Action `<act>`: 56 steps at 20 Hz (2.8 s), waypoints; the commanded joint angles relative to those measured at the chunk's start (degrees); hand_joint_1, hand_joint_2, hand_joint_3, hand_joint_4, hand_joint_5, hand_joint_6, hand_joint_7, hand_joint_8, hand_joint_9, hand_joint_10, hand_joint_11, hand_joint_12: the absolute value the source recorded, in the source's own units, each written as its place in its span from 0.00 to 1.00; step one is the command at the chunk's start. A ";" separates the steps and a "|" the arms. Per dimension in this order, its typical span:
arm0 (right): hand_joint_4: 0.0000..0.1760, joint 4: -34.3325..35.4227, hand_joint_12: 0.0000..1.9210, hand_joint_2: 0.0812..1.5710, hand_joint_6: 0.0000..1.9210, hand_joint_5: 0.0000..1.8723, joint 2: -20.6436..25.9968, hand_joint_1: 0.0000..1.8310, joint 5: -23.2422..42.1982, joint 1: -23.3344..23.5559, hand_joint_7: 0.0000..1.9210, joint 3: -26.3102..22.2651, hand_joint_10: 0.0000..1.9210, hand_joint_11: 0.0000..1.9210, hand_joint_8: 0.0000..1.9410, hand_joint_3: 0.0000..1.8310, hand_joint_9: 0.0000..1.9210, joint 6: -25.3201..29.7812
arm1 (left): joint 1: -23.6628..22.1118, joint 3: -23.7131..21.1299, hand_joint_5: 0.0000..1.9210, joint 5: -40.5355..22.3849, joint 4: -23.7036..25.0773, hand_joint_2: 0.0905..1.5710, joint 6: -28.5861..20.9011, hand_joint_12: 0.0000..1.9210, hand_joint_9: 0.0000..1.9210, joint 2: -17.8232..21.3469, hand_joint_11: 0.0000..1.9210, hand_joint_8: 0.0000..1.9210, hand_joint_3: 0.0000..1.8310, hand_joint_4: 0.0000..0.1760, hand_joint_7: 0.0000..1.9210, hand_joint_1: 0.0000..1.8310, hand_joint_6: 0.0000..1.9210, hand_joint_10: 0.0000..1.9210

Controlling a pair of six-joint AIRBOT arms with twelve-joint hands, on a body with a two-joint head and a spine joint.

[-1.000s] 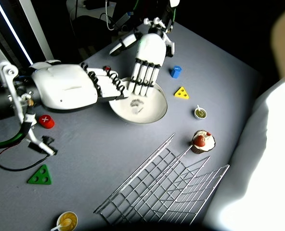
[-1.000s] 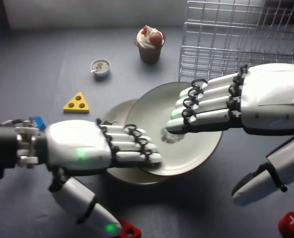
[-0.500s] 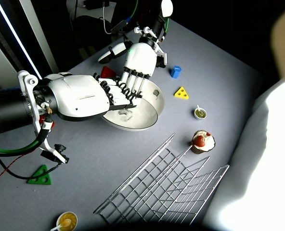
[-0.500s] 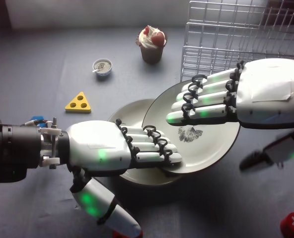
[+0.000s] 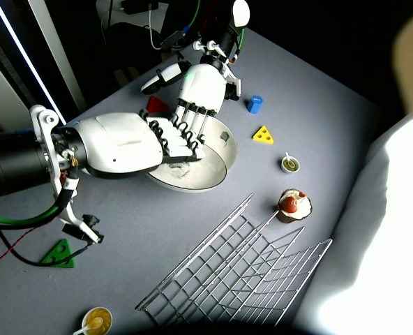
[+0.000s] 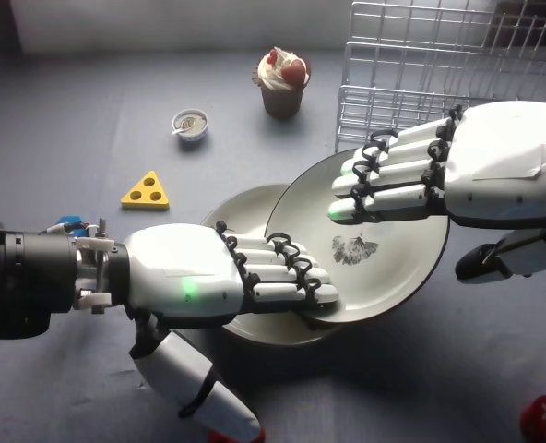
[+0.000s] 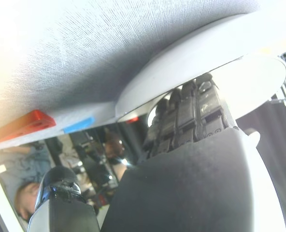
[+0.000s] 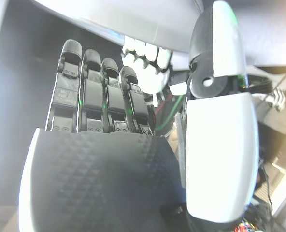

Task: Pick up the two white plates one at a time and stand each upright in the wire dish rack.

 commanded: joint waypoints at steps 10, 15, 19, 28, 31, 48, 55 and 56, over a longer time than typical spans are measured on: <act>0.00 4.36 0.03 0.64 0.00 0.18 -5.88 0.65 1.83 -1.98 0.16 5.88 0.00 0.20 0.00 0.00 0.16 -0.23 | 0.27 -0.04 0.03 0.30 0.79 0.54 -0.32 0.00 0.05 -0.49 0.06 0.00 0.00 0.00 0.04 0.00 0.00 0.00; 0.00 8.61 0.06 0.64 0.00 0.29 -8.79 0.71 1.98 -3.04 0.29 8.67 0.01 0.28 0.00 0.00 0.28 -1.80 | 0.24 0.36 0.02 0.19 0.37 0.54 -0.32 0.00 0.06 -0.61 0.06 0.00 0.00 0.00 0.05 0.00 0.00 0.00; 0.00 9.33 0.52 0.64 0.37 0.53 -9.25 0.81 2.28 -2.99 0.60 8.07 0.25 0.54 0.11 0.00 0.57 -3.77 | 0.24 0.35 0.04 0.36 0.20 0.54 -0.32 0.01 0.06 -0.61 0.06 0.00 0.00 0.00 0.06 0.00 0.01 0.00; 0.00 7.84 0.70 0.66 0.49 0.54 -6.05 0.81 3.81 0.37 0.55 2.52 0.41 0.51 0.30 0.00 0.54 -6.06 | -0.24 0.27 0.04 0.07 -3.71 0.54 -0.32 0.00 0.06 0.95 0.06 0.00 0.00 0.00 0.06 0.01 0.00 0.00; 0.00 7.75 0.69 0.65 0.49 0.53 -5.15 0.82 4.33 0.41 0.56 1.57 0.39 0.52 0.29 0.00 0.56 -6.07 | -1.60 0.05 0.04 -0.91 -6.06 0.54 -0.32 0.00 0.06 3.26 0.06 0.00 0.00 0.00 0.06 0.00 0.00 0.00; 0.00 25.29 0.67 0.65 0.51 0.51 3.49 0.82 3.74 12.19 0.57 -4.68 0.37 0.53 0.28 0.00 0.58 9.77 | -6.75 -8.34 0.03 0.62 -11.91 0.55 -0.32 0.00 0.06 24.43 0.06 0.00 0.00 0.00 0.05 0.01 0.00 0.00; 0.00 41.06 0.69 0.65 0.48 0.53 5.58 0.82 -1.49 16.67 0.59 -4.06 0.36 0.52 0.24 0.00 0.59 11.08 | -6.53 -9.64 0.03 3.73 -10.58 0.55 -0.32 0.00 0.06 29.96 0.06 0.00 0.00 0.00 0.05 0.00 0.00 0.00; 0.00 43.23 0.70 0.65 0.49 0.52 5.73 0.82 -2.42 16.96 0.58 -3.94 0.38 0.52 0.26 0.00 0.58 10.63 | -6.56 -9.72 0.03 3.63 -10.69 0.55 -0.32 0.00 0.05 30.25 0.06 0.00 0.00 0.00 0.05 0.00 0.00 0.00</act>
